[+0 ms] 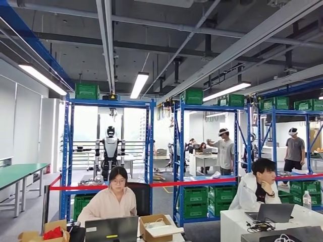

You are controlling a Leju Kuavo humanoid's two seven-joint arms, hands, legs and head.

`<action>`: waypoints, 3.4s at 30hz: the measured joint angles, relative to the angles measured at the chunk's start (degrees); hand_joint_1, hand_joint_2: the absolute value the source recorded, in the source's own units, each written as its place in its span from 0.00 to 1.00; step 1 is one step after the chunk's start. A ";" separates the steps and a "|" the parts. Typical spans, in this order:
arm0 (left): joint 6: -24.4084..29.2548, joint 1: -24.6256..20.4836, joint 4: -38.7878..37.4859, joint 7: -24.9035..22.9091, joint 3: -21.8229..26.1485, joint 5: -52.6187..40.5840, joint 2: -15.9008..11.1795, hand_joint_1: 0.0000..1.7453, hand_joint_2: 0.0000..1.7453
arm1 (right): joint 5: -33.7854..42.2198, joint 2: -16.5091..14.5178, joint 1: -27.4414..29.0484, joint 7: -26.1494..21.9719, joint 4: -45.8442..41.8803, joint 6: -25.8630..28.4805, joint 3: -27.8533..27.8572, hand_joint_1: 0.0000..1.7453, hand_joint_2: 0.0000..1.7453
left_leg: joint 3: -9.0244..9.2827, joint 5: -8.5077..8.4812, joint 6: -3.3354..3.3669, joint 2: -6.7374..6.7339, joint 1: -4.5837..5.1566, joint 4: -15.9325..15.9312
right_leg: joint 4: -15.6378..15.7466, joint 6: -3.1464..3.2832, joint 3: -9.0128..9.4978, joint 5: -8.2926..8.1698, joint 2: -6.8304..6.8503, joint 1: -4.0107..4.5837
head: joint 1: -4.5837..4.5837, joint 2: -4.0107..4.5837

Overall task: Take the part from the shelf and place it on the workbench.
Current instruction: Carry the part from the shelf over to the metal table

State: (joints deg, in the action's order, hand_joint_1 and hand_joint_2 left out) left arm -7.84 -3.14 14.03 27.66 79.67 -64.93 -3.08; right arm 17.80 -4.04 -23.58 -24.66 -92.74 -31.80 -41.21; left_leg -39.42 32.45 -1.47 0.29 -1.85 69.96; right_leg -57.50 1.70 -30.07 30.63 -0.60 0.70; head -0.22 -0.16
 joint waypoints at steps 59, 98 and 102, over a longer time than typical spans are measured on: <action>2.90 -0.35 -0.02 -10.70 -0.04 -2.37 0.96 0.00 1.00 | -0.34 0.20 -4.90 1.53 2.54 -0.19 -1.49 1.00 1.00 | 1.69 -0.29 0.52 2.14 -0.37 -4.14 | 0.08 -0.29 -4.38 -3.87 -1.27 0.22 | -0.11 -0.01; 1.40 -1.15 -0.02 -7.05 -2.42 -6.64 0.94 0.00 1.00 | -95.59 -9.24 -30.25 30.53 37.58 43.19 12.76 1.00 1.00 | 2.83 -5.10 0.06 0.09 0.20 -9.07 | -1.69 -0.99 -4.70 -2.32 -0.03 0.29 | -0.17 0.03; 1.24 -1.17 -0.02 -6.30 -2.53 -6.96 0.96 0.00 1.00 | -101.53 -9.84 -28.79 30.71 41.43 43.09 13.05 1.00 1.00 | 2.96 -4.88 1.14 0.18 0.18 -9.51 | -3.04 -1.79 -5.40 -1.24 0.00 0.21 | -0.20 0.03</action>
State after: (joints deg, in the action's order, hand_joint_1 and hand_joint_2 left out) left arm -6.60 -4.31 14.01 21.36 77.14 -71.89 -2.13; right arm -83.73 -13.88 -52.37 6.05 -51.32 11.29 -28.16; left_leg -36.46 27.57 -0.33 0.47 -1.67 60.45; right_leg -60.54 -0.09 -35.46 29.39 -0.59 0.91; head -0.42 -0.13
